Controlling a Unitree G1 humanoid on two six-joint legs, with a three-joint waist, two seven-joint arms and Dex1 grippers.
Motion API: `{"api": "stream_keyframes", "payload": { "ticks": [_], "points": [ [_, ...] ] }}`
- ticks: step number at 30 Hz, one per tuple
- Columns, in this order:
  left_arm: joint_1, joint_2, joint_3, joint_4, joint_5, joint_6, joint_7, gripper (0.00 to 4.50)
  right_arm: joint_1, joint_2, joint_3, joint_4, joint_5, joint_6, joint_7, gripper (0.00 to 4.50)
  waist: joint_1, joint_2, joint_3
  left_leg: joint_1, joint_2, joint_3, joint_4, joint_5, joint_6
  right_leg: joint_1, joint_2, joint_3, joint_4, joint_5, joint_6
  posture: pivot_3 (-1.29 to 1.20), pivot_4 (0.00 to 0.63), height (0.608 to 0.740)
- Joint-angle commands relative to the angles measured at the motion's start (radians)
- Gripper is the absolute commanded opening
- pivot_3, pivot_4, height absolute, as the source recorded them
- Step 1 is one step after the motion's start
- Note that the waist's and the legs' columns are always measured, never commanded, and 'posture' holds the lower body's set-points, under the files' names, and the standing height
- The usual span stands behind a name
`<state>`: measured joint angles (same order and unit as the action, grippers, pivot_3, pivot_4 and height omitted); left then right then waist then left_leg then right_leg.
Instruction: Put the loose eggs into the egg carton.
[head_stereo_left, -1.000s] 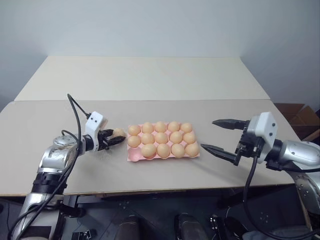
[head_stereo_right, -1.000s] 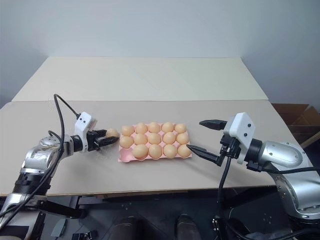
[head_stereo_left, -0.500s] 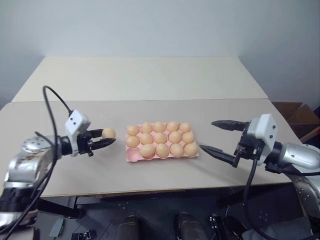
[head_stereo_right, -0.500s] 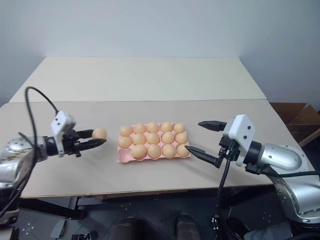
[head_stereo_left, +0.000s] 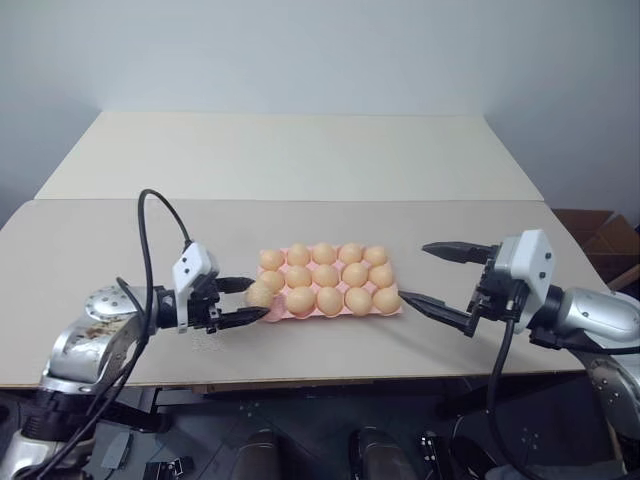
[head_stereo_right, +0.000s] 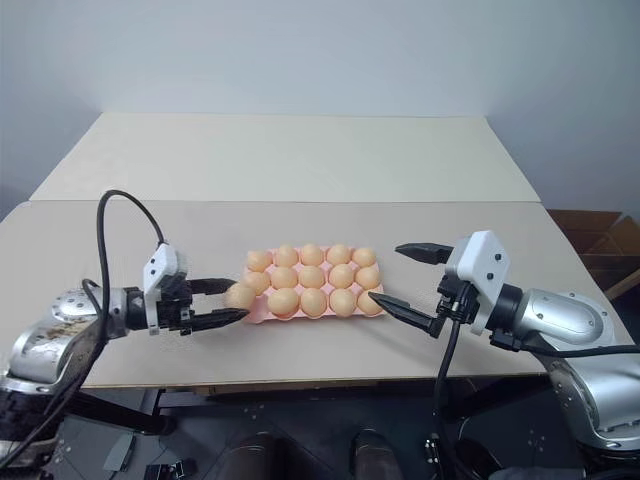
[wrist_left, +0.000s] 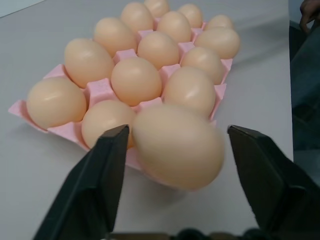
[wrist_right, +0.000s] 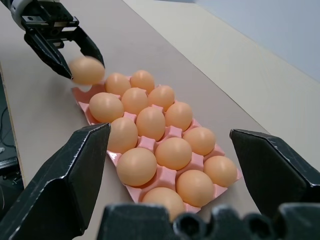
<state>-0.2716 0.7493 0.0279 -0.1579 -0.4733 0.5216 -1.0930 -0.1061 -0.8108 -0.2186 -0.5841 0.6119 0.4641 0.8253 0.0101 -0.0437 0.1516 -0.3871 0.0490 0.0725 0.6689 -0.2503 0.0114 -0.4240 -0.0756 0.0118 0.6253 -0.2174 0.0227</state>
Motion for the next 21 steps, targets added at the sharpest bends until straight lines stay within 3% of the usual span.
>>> {"api": "stream_keyframes", "payload": {
  "ticks": [1, 6, 11, 17, 21],
  "points": [
    [-0.029, -0.01, -0.013, -0.004, -0.008, -0.022, -0.023, 4.44, -0.009, -0.009, -0.035, -0.04, 0.02, 0.008, -0.012, 4.5, 0.0, 0.0, 0.0, 0.0, 0.0, 0.0, 0.0, 0.0, 0.0, 0.0, 0.0, 0.0, 0.0, 0.0, 0.0, 0.0, 0.15, 0.74],
    [-0.024, 0.023, 0.049, -0.021, -0.03, -0.011, -0.029, 4.44, 0.0, -0.006, -0.042, -0.057, 0.024, 0.019, -0.023, 4.5, -0.004, 0.0, 0.0, 0.0, 0.0, 0.0, 0.0, 0.0, 0.0, 0.0, 0.0, 0.0, 0.0, 0.0, 0.0, 0.0, 0.15, 0.74],
    [0.023, 0.099, 0.188, -0.036, -0.073, -0.009, -0.033, 4.44, 0.003, -0.004, -0.046, -0.067, 0.032, 0.021, -0.024, 4.5, -0.009, 0.0, 0.0, 0.0, 0.001, 0.0, 0.0, 0.0, 0.0, 0.0, 0.0, 0.0, 0.001, 0.0, 0.0, 0.0, 0.15, 0.74],
    [0.197, 0.178, 0.448, -0.017, -0.135, 0.01, -0.069, 4.44, -0.009, -0.021, -0.043, -0.007, 0.019, 0.001, 0.027, 4.5, -0.014, 0.0, 0.0, 0.001, 0.001, 0.0, 0.0, 0.0, 0.0, 0.0, 0.0, 0.0, 0.0, 0.0, 0.0, 0.0, 0.15, 0.74],
    [0.353, 0.169, 0.578, -0.067, -0.163, 0.017, -0.081, 4.44, -0.034, -0.033, -0.038, 0.053, 0.007, -0.01, 0.066, 4.5, -0.019, 0.0, 0.0, 0.001, 0.001, 0.001, 0.0, 0.0, 0.0, 0.0, -0.001, 0.0, 0.0, -0.003, -0.004, 0.0, 0.15, 0.74]
  ]
}}
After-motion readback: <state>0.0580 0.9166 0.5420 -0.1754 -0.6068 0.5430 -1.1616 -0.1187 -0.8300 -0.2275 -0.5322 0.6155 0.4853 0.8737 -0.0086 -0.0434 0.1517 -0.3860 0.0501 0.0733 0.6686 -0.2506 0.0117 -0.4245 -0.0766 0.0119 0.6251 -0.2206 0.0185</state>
